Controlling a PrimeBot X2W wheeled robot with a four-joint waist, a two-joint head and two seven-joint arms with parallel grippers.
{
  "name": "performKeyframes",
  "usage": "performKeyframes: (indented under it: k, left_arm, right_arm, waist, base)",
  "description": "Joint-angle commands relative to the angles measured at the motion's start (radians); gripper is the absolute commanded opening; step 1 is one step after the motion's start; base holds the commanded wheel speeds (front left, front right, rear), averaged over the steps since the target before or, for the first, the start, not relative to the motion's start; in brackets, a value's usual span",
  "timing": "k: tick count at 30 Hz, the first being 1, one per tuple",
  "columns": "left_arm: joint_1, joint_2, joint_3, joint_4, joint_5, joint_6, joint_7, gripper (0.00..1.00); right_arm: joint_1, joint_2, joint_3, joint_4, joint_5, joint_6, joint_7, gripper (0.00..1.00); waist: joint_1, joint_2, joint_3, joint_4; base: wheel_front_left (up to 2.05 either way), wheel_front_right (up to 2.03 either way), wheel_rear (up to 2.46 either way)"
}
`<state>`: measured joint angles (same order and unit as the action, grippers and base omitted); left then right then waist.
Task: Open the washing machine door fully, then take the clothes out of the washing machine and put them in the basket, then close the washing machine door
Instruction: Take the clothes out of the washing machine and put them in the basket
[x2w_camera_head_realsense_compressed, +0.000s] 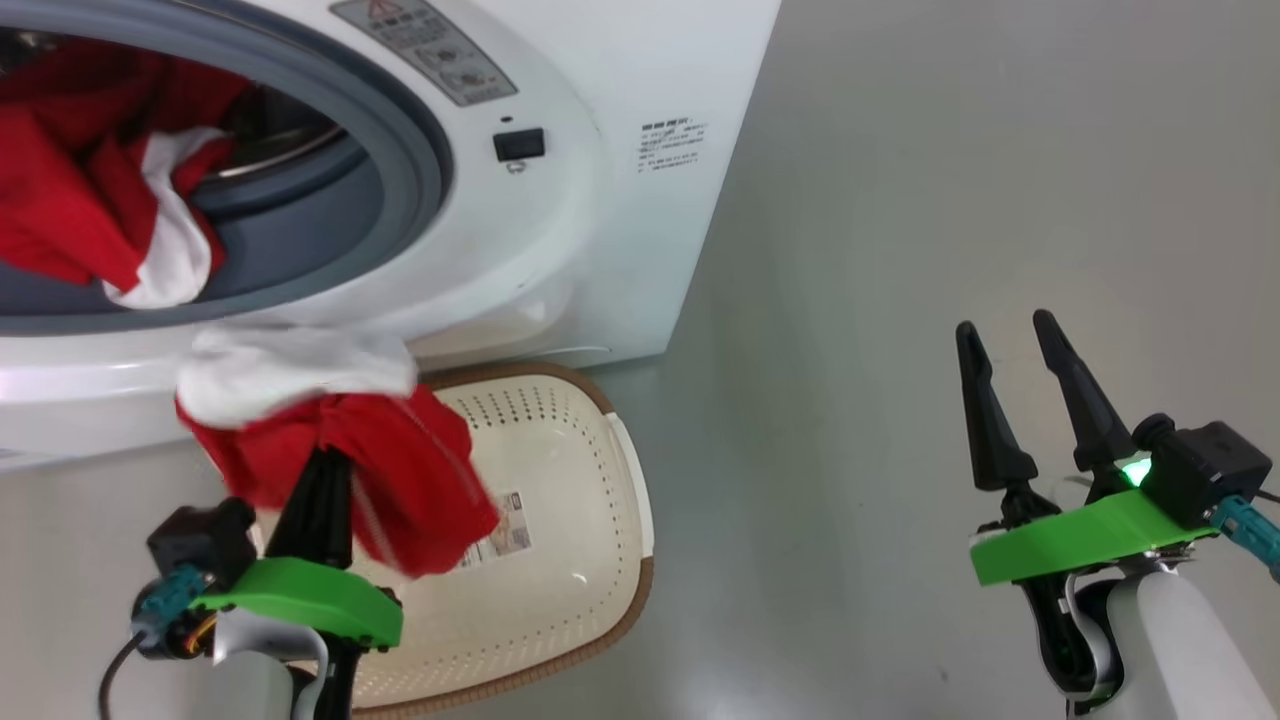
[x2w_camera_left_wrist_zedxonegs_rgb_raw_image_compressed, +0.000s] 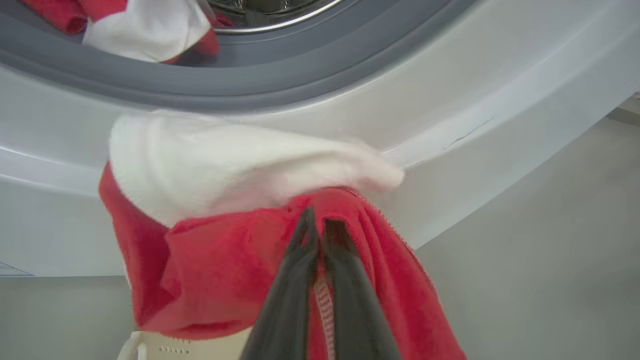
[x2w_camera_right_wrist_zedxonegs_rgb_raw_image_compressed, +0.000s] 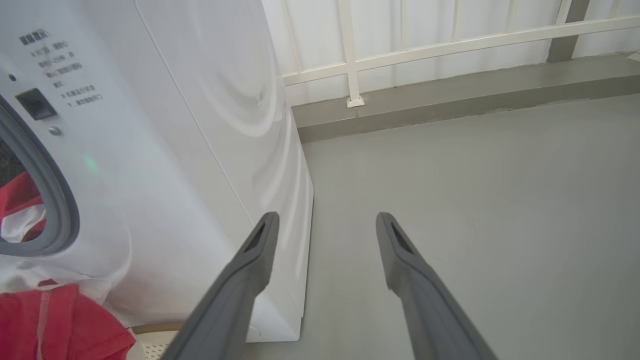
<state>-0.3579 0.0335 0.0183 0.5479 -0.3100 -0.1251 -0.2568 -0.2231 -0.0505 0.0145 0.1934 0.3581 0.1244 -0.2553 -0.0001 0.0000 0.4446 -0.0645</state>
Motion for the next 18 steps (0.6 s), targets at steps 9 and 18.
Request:
performKeyframes:
  k: [9,18]
  left_arm:
    - [-0.094,0.049,-0.012,0.169,0.001,-0.006,-0.005,0.0]
    - [-0.185,0.079,-0.047,0.345,-0.015,-0.006,-0.005,0.0]
  right_arm:
    - [-0.034,0.0,0.023,-0.04,0.007,0.006,-0.006,1.0]
    - [-0.055,0.0,0.018,-0.056,0.008,0.006,-0.006,1.0]
  waist:
    - [0.0001,0.0,0.101,-0.033]
    - [0.0001,0.0,0.197,-0.052]
  base:
    - [0.0,0.0,0.0]
    - [0.0,0.0,0.0]
